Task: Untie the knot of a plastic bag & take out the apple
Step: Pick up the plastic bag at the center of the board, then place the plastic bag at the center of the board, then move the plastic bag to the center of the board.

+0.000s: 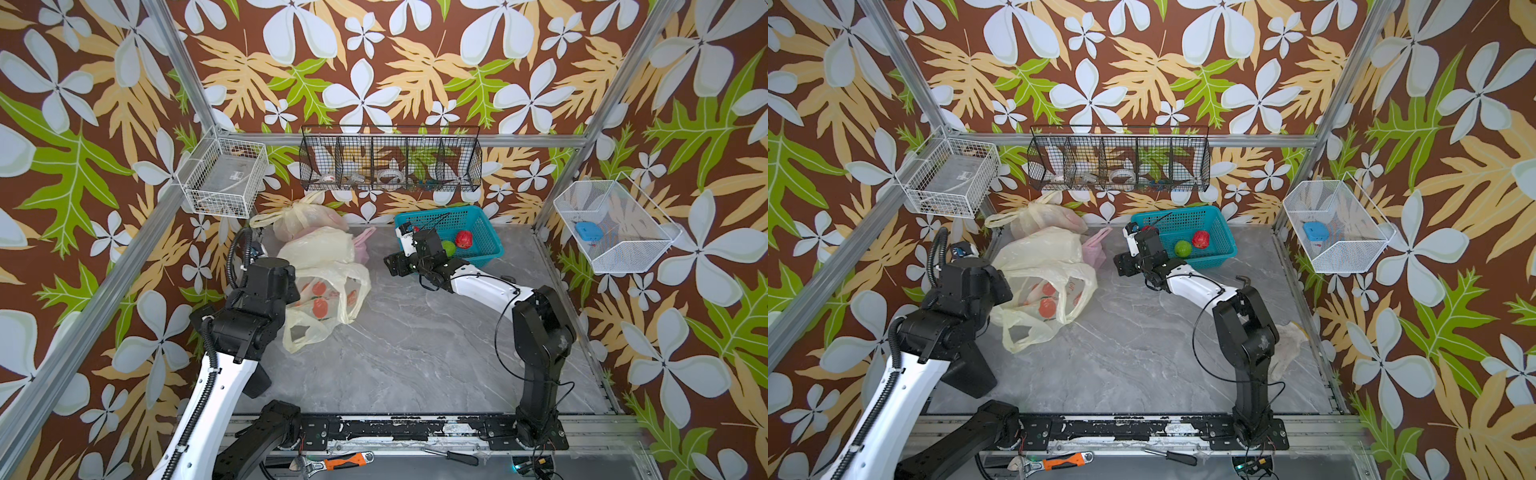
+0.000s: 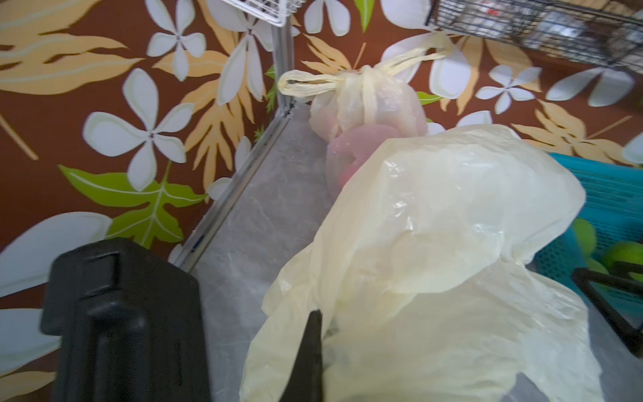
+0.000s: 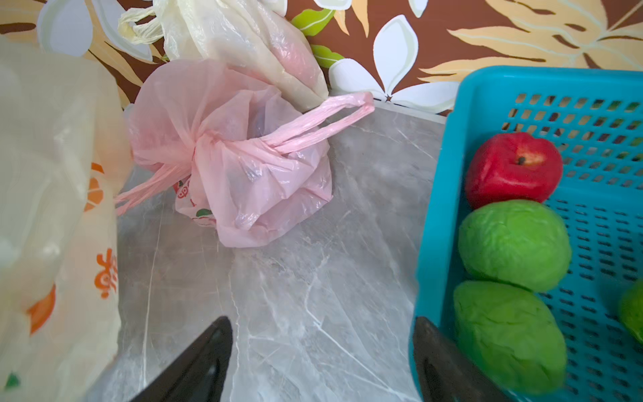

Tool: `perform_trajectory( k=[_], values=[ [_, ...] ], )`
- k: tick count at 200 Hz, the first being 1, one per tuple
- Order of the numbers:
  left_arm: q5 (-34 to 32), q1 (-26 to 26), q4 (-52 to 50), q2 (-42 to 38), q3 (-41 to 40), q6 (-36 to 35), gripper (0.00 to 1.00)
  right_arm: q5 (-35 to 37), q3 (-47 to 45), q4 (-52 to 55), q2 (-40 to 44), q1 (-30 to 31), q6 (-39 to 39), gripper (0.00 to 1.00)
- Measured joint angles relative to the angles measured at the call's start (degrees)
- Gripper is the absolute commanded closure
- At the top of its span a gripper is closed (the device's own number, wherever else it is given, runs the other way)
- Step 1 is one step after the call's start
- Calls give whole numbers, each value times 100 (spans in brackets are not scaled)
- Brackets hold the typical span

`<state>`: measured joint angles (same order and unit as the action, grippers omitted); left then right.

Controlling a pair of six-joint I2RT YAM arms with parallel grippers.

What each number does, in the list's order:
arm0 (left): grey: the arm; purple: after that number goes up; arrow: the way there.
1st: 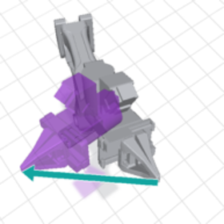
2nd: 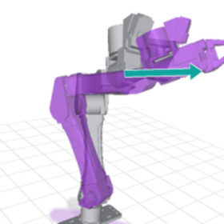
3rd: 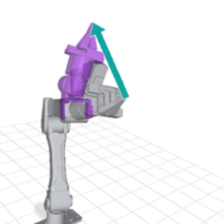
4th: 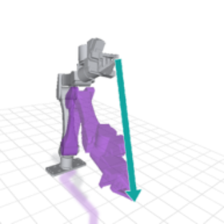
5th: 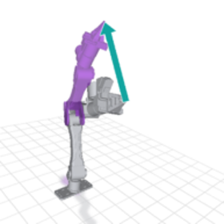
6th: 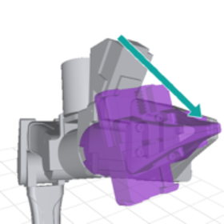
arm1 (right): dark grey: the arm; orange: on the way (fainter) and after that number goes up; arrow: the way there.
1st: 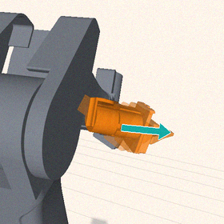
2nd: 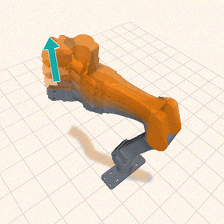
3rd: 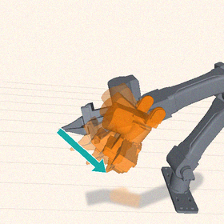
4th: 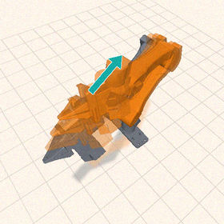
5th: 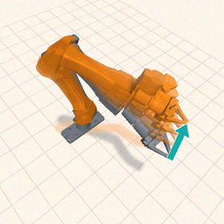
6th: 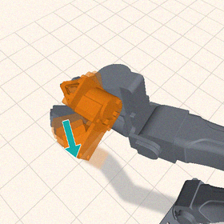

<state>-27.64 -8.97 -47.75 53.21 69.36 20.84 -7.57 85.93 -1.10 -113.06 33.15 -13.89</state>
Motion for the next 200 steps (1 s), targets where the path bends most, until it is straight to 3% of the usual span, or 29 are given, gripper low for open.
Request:
perform_trajectory(
  k=[41,76,137,147,157,170,175,187,200],
  values=[
    [745,1322,101,446,46,-463,100,-149,879,-155,-796,133,-4,16],
    [1038,1687,387,933,317,-592,100,-116,2170,107,-1762,422,227,15],
    [981,2529,765,1567,929,-868,100,-243,4857,848,-3705,658,533,17],
    [992,2638,820,1661,973,-887,100,-251,5014,907,-3862,651,535,27],
    [1001,2704,903,1777,981,-890,100,-267,5027,977,-3917,640,544,48],
    [1117,2726,1001,1967,962,-892,75,-326,4983,1010,-3917,638,553,72],
    [1207,2728,1029,2079,957,-905,70,-356,4940,997,-3897,643,560,81],
    [1327,2728,1051,2350,986,-885,63,-442,4699,981,-3764,654,599,93],
    [1432,2730,1036,2599,1038,-883,59,-446,4212,984,-3471,660,643,100]
  ],
)
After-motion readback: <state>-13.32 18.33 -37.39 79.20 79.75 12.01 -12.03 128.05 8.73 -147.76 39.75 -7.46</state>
